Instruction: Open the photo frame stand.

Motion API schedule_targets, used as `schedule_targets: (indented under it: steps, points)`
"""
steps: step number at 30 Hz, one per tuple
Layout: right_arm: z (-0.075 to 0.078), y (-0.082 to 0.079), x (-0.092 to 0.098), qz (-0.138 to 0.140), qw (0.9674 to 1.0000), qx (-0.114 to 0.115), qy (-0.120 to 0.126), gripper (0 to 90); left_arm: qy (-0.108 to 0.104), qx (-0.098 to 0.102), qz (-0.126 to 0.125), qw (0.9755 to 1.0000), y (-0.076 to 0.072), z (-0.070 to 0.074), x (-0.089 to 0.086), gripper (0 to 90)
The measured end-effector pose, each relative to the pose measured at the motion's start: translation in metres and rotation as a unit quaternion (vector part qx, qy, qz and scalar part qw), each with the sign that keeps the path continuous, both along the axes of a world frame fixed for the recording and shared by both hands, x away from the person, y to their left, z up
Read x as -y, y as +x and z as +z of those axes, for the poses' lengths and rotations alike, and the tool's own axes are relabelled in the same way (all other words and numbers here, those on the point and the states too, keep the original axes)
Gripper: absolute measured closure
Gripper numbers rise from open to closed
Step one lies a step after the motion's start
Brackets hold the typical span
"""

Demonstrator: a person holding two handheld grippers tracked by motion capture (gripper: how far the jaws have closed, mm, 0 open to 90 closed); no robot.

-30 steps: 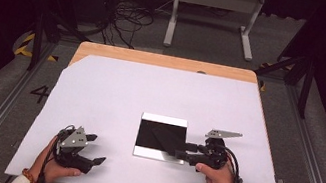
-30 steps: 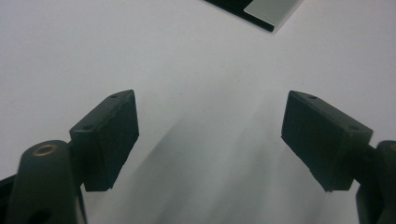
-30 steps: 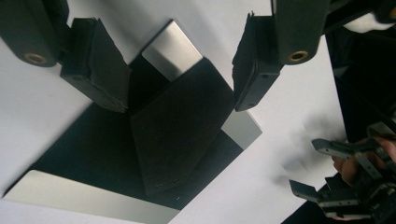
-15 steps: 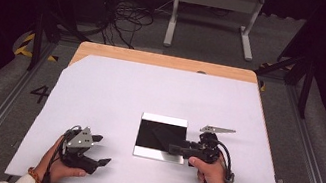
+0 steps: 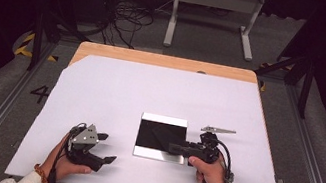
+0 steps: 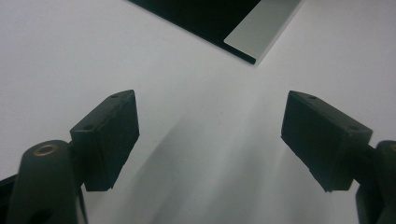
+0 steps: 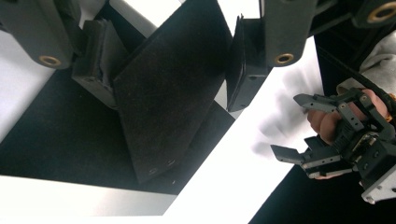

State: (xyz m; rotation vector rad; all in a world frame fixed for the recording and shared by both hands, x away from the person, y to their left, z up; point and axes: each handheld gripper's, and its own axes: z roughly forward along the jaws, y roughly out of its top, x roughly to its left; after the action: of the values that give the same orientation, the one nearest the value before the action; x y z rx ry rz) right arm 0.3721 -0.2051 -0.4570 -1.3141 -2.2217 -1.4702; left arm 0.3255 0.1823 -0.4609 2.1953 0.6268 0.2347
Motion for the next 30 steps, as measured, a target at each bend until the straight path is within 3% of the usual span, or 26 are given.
schedule_targets:
  steps: [10,17,30]
  points:
    - [-0.004,0.003,0.003,0.003,0.9999,-0.010,0.012,50.9,-0.002,-0.002,0.001,1.0000,-0.001,0.000,-0.001,19.2]
    - [-0.003,0.002,0.004,0.007,0.9999,-0.004,0.013,53.3,-0.023,-0.008,0.007,0.9997,0.002,0.002,0.000,19.3]
    - [-0.002,-0.002,0.004,0.010,0.9999,0.009,0.005,53.7,-0.030,-0.019,-0.021,0.9991,0.021,0.006,0.033,19.2]
